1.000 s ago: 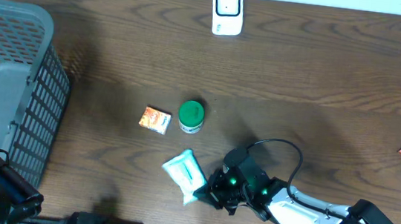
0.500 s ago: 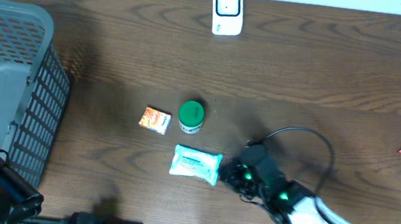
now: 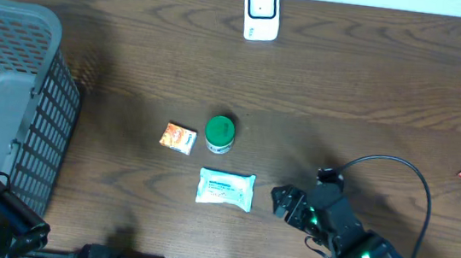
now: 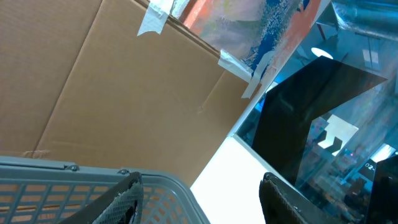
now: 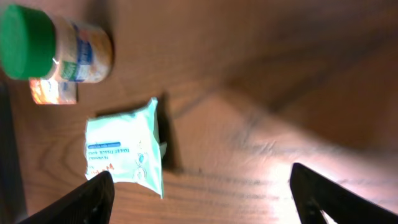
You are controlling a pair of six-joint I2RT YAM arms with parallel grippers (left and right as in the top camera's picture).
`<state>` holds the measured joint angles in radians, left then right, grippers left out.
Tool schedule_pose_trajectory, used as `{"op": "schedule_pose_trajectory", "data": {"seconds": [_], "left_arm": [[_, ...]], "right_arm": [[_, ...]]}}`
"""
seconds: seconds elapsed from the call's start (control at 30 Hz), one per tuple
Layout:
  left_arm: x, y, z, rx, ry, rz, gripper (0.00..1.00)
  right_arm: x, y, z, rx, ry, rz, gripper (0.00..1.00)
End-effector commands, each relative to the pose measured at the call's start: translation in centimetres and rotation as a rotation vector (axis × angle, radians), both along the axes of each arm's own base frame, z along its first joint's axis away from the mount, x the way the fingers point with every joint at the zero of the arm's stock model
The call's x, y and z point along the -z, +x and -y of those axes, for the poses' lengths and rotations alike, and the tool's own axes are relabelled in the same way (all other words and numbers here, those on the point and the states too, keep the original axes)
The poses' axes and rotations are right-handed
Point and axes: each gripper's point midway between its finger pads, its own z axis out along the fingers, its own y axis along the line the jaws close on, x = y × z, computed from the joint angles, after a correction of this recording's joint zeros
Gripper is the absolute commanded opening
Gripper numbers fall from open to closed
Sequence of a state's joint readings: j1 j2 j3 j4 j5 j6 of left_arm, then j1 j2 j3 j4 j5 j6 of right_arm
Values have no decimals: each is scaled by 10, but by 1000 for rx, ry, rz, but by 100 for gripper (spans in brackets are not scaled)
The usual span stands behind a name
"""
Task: Scan the item barcode
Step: 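Grasp the wipes pack with the right gripper and lift it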
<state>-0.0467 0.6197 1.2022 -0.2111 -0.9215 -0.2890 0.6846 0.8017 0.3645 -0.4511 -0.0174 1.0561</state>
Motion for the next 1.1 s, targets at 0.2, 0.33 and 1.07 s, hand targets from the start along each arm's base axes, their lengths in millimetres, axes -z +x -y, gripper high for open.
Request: {"op": "schedule_pose_trajectory", "data": {"seconds": [0.2, 0.33, 1.07], "left_arm": [[0, 0, 0, 0, -4, 6, 61], [0, -1, 0, 0, -4, 6, 61], [0, -1, 0, 0, -4, 6, 61]], "right_arm": [[42, -27, -55, 149, 142, -324, 96], [61, -29, -76, 222, 187, -396, 97], [74, 36, -79, 130, 99, -148, 1]]}}
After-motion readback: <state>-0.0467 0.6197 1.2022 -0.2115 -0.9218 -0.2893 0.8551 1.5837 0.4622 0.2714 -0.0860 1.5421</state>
